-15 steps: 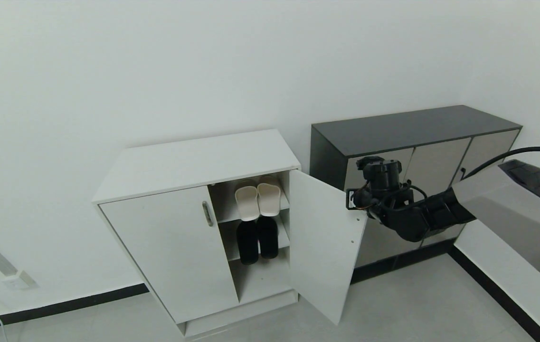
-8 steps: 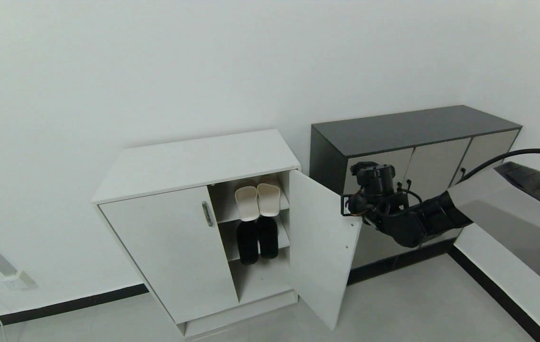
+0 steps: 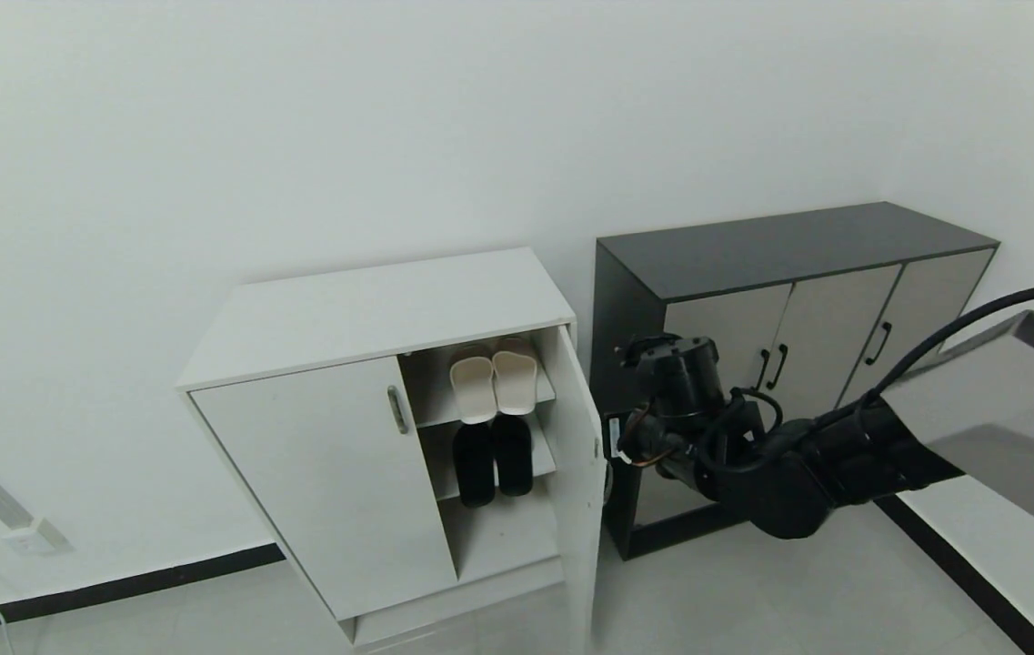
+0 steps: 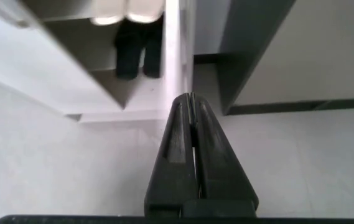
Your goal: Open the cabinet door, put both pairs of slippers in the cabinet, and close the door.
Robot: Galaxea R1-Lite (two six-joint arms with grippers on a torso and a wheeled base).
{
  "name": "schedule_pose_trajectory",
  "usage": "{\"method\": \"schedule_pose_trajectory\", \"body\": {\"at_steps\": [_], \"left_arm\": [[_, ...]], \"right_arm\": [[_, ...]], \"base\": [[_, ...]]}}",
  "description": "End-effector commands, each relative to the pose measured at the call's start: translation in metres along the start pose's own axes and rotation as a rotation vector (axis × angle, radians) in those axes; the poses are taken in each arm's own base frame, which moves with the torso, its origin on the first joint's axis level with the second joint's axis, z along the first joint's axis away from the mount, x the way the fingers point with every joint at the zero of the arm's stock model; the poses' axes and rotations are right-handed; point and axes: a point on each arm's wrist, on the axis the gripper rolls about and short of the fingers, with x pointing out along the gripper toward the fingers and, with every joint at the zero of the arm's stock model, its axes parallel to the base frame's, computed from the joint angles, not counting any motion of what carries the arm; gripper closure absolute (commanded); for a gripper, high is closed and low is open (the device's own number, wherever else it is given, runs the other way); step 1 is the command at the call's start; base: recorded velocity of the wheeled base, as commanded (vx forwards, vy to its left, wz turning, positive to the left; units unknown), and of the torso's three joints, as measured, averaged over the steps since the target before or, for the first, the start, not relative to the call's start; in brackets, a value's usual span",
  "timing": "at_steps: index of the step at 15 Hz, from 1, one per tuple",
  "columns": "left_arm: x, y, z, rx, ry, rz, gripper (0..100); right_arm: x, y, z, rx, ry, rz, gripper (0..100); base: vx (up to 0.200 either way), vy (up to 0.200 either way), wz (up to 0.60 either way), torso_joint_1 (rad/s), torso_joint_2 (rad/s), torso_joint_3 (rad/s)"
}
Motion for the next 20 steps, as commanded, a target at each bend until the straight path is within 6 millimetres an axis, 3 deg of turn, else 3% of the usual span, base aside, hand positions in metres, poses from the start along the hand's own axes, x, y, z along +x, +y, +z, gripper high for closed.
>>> {"method": "schedule_pose_trajectory", "body": {"at_steps": [1,4,8,11,16,18,20], "left_arm": [[0.0,0.0,0.0,0.0,0.002,0.001,100],[0.0,0.0,0.0,-0.002,0.002,0.001,100],[0.0,0.0,0.0,-0.002,0.0,0.002,100],[0.0,0.0,0.0,-0.002,0.002,0.001,100],[0.0,0.0,0.0,-0.002,0.002,0.002,100],[0.0,0.0,0.0,0.0,0.002,0.002,100],[0.0,0.0,0.0,0.0,0.002,0.002,100]], "right_arm": [[-0.023,0.011,0.01,0.002,-0.021,0.047,100],[-0.046,0.015,0.012,-0.016,-0.019,0.102,100],[-0.06,0.021,-0.003,-0.044,0.017,0.129,100],[-0.069,0.024,-0.009,-0.05,0.013,0.185,100],[-0.071,0.023,-0.015,-0.057,0.033,0.207,100],[-0.072,0.02,-0.02,-0.058,0.038,0.204,100],[-0.076,0.011,-0.04,-0.115,0.077,0.204,100]], "base": [[0.0,0.0,0.0,0.0,0.0,0.0],[0.0,0.0,0.0,0.0,0.0,0.0],[0.0,0.0,0.0,0.0,0.0,0.0],[0.0,0.0,0.6,-0.001,0.0,0.004],[0.0,0.0,0.6,0.004,0.0,0.001],[0.0,0.0,0.0,0.0,0.0,0.0],[0.0,0.0,0.0,0.0,0.0,0.0]]}}
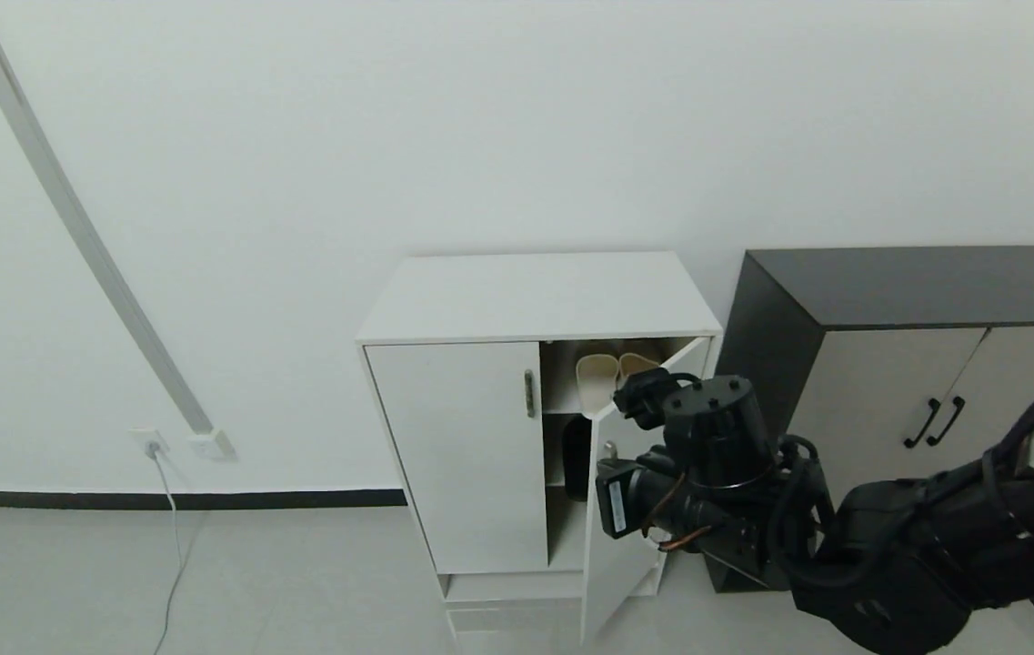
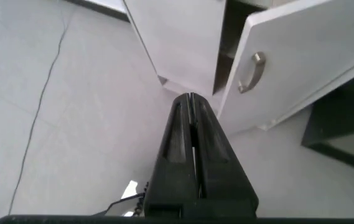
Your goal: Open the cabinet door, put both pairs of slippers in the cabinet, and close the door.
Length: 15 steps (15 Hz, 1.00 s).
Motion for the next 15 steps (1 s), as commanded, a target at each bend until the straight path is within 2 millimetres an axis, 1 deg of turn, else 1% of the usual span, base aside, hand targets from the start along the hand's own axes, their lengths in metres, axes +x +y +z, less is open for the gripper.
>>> {"method": "schedule_pose_trajectory", "body": {"at_steps": [1,2,4,6,10,13,15], "left_arm": [[0.0,0.0,0.0,0.0,0.002,-0.002,100],[0.0,0.0,0.0,-0.002,0.001,0.0,100],[0.0,0.0,0.0,-0.002,0.001,0.0,100],[0.0,0.0,0.0,0.0,0.001,-0.002,100],[0.0,0.0,0.0,0.0,0.001,-0.002,100],[0.0,0.0,0.0,-0.002,0.001,-0.002,100],[0.0,0.0,0.0,-0.002,0.001,-0.002,100]], "right_arm": [[-0.005,-0.008,-0.022,-0.058,0.042,0.014,100],[-0.007,-0.013,-0.028,-0.064,0.036,0.024,100],[-0.011,-0.025,-0.045,-0.105,0.087,0.012,100],[-0.015,-0.03,-0.056,-0.113,0.124,0.0,100],[-0.011,-0.038,-0.062,-0.102,0.134,-0.021,100],[-0.001,-0.042,-0.067,-0.096,0.124,-0.034,100],[0.006,-0.041,-0.069,-0.097,0.109,-0.032,100]], "base": [[0.0,0.0,0.0,0.0,0.0,0.0],[0.0,0.0,0.0,0.0,0.0,0.0],[0.0,0.0,0.0,0.0,0.0,0.0],[0.2,0.0,0.0,-0.002,0.0,0.002],[0.2,0.0,0.0,-0.001,0.0,0.004],[0.2,0.0,0.0,0.004,0.01,-0.001],[0.0,0.0,0.0,0.0,0.0,0.0]]}}
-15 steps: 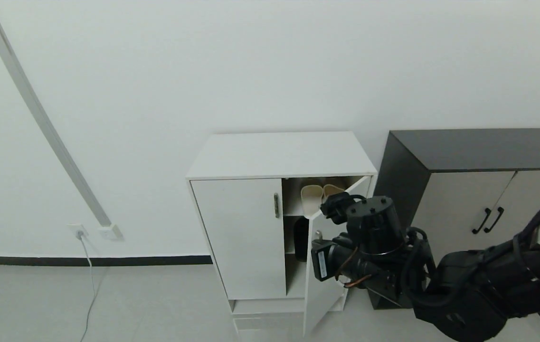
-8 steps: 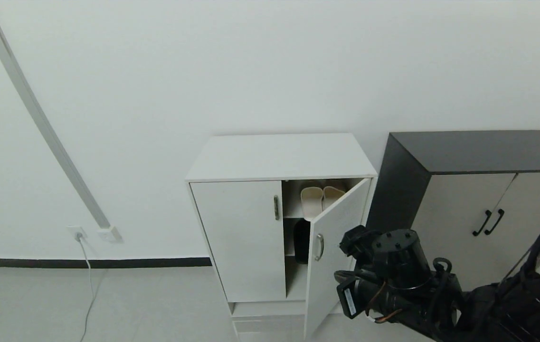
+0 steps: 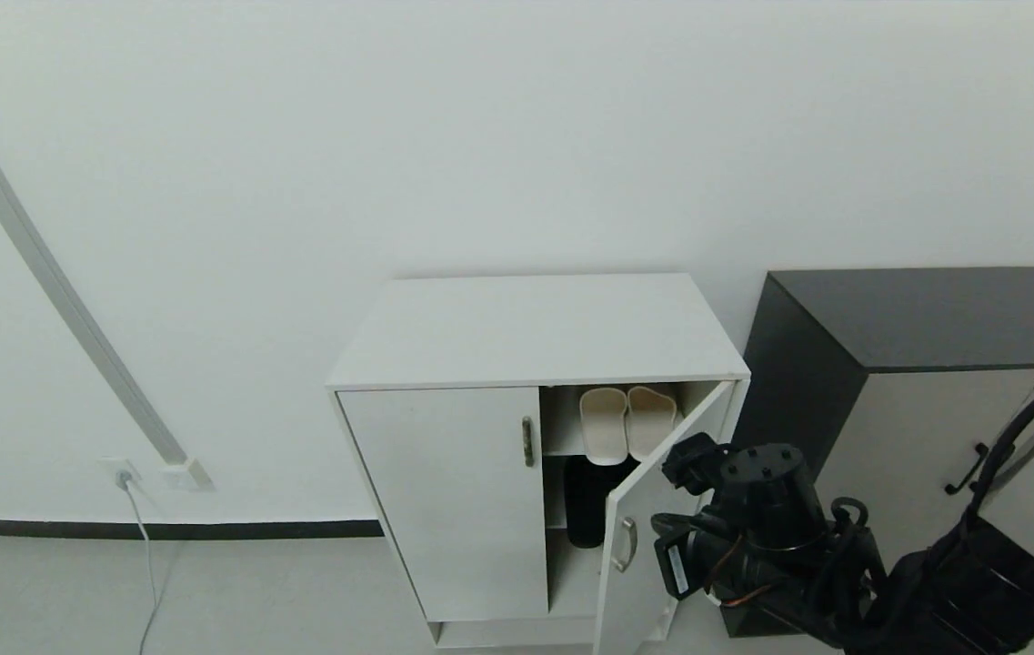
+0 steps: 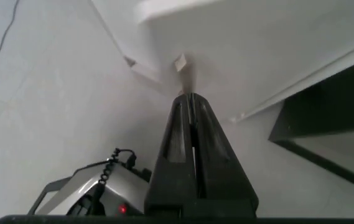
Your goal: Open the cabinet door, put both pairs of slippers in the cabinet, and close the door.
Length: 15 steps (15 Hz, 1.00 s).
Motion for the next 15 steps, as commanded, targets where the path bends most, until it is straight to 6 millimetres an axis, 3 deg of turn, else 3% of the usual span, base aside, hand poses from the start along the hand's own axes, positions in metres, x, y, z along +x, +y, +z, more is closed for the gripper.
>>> {"method": "schedule_pose_trajectory", "body": {"at_steps": [1,15], "left_arm": [[0.0,0.0,0.0,-0.001,0.002,0.0,100],[0.0,0.0,0.0,0.001,0.002,0.0,100]], "right_arm": [[0.012,0.002,-0.006,-0.004,0.02,-0.001,100],[0.1,-0.015,0.02,0.054,-0.097,-0.064,100]], "base": [[0.0,0.0,0.0,0.0,0.0,0.0],[0.0,0.0,0.0,0.0,0.0,0.0]]}}
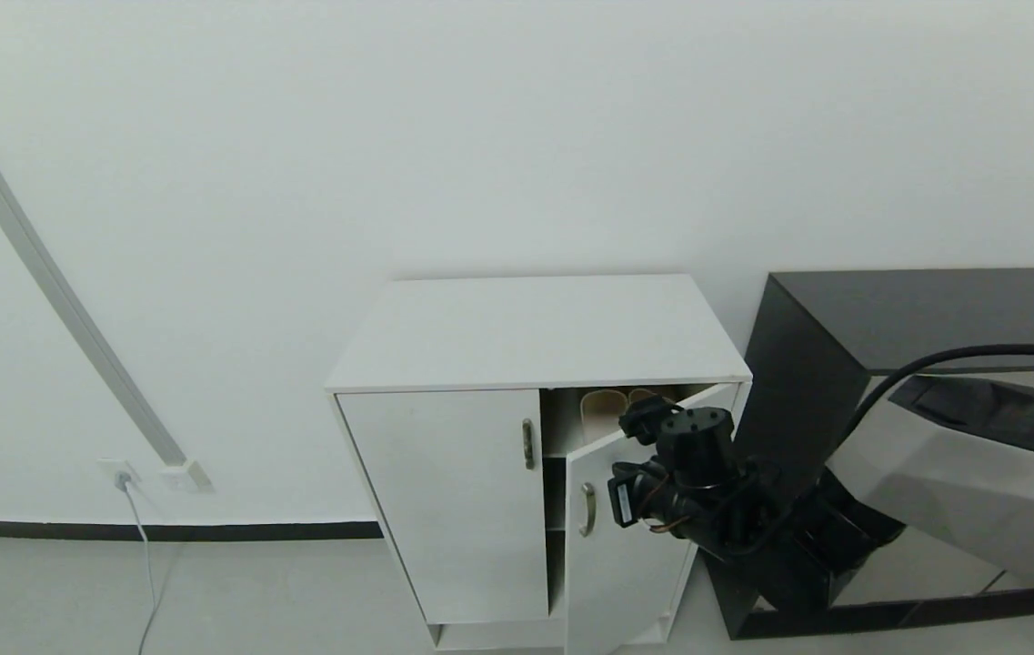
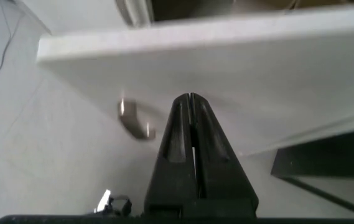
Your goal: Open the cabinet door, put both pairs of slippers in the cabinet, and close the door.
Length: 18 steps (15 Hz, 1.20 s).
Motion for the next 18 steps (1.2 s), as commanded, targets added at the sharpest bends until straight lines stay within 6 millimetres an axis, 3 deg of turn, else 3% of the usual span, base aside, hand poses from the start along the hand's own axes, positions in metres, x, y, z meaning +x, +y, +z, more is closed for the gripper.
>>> {"method": "schedule_pose_trajectory", "body": {"at_steps": [1,5,18], "left_arm": [[0.0,0.0,0.0,0.0,0.001,0.0,100],[0.0,0.0,0.0,0.0,-0.001,0.0,100],[0.0,0.0,0.0,0.0,0.001,0.0,100]], "right_arm": [[0.019,-0.003,-0.007,0.003,0.004,-0.014,100],[0.044,-0.014,-0.003,0.022,-0.033,-0.04,100],[0.075,-0.026,0.009,0.038,-0.064,-0.07,100]], "base": [[0.0,0.0,0.0,0.0,0.0,0.0],[0.0,0.0,0.0,0.0,0.0,0.0],[0.0,0.0,0.0,0.0,0.0,0.0]]}}
